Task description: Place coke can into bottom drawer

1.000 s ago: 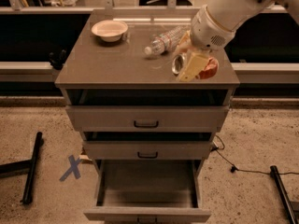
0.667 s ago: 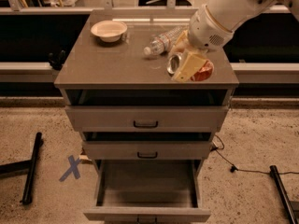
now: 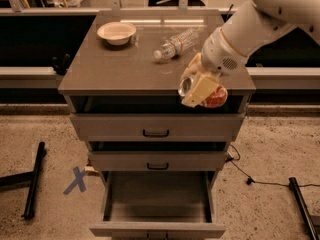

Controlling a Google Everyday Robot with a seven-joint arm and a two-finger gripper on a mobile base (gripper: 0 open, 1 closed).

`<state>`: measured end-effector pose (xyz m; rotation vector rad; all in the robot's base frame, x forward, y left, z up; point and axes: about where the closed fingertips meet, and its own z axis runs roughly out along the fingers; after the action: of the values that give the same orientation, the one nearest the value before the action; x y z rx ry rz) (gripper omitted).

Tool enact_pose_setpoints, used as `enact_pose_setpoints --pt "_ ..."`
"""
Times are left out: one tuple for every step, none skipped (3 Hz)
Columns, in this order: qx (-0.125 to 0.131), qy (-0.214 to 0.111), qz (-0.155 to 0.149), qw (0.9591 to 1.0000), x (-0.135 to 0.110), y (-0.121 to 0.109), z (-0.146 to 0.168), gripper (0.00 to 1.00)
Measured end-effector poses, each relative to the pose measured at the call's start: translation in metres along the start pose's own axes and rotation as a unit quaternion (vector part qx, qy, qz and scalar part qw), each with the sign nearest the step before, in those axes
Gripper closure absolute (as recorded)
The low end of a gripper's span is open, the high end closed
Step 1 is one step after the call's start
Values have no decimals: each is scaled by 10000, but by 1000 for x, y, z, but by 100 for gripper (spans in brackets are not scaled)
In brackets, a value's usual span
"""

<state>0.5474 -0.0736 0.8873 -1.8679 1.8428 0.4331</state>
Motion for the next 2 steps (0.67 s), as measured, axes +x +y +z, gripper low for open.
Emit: enact_pose_setpoints --pt "-242 -201 584 9978 14 34 34 100" --pt "-787 -158 1065 9911 35 76 96 100"
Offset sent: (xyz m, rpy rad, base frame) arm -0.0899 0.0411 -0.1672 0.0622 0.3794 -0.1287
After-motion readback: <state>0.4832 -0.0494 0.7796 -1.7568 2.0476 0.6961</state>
